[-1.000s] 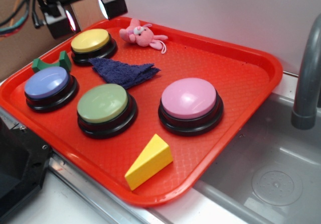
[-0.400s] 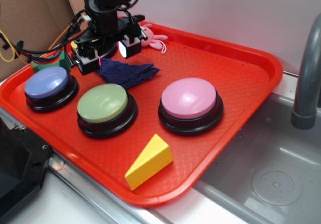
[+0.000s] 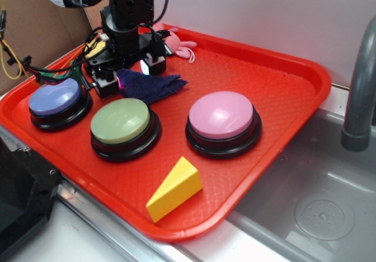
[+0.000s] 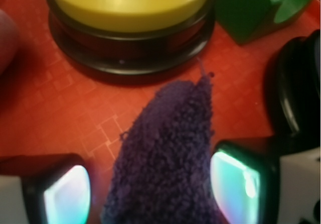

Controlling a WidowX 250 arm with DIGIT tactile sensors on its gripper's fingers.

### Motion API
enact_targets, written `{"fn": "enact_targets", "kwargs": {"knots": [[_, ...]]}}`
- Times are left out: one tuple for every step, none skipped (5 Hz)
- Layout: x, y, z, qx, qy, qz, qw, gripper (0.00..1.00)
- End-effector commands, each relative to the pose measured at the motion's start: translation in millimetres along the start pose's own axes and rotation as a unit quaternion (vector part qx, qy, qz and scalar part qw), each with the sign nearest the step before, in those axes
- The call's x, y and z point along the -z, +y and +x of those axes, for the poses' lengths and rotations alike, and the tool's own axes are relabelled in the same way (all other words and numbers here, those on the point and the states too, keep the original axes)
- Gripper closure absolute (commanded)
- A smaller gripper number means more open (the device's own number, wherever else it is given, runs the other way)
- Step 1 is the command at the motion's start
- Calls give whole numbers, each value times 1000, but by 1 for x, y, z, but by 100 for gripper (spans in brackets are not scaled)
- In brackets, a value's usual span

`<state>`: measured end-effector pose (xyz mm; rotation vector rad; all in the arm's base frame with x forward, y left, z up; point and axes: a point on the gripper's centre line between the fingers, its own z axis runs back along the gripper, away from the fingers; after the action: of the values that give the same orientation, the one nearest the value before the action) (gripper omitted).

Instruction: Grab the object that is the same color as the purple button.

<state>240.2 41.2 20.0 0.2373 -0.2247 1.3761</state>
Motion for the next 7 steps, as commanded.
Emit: {"fn": "enact_targets", "kwargs": {"knots": [[-1,16,8,-4,-4,-14,1000,100],[-5,12,11,11,-4,-27,1000,100],[-19,4,15,73,5,-49,996,100],[-55,-5,22,172,3,-90,981,100],[-99,-15,21,293,28,-108,950,100],[-143,-25,5,406,13,-134,904,100],[-183,-35,-6,502,103,-186,839,100]]}}
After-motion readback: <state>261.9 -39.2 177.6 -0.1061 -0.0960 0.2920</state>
